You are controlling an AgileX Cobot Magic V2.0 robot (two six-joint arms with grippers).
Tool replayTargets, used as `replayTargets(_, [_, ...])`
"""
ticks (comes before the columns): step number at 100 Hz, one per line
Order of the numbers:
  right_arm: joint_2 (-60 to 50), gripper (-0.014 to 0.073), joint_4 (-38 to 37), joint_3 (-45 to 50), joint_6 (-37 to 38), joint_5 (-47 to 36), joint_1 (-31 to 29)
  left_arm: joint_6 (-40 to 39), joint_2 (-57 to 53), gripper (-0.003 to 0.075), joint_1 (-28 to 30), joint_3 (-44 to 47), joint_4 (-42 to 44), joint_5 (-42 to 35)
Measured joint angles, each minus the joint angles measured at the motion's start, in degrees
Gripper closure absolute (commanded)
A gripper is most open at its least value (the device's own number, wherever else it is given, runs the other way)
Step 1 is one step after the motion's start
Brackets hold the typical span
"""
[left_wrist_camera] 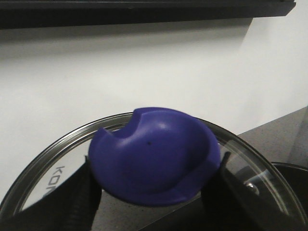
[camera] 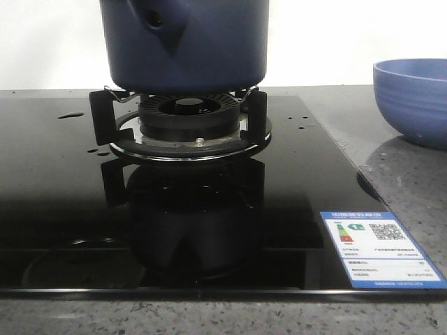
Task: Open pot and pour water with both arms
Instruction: 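Lift the bowl with the right gripper toward the open pot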
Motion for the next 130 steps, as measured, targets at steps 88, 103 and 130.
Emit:
replayTargets(88, [0.05, 0.0666, 9.0, -14.86, -8.17, 10.42, 1.5, -0.12, 0.0, 0.0344, 0.91, 0.0, 1.7, -3.51])
replayTargets(103, [0.16, 0.0665, 9.46, -23.52, -8.41, 13.96, 5.66, -0.12, 0.0, 0.0344, 0.91, 0.0, 1.7, -4.06])
replayTargets(130, [5.59, 0.065, 9.8, -37.54, -8.52, 15.54, 17.24, -0.12, 0.0, 0.0344, 0.91, 0.0, 1.7, -4.45])
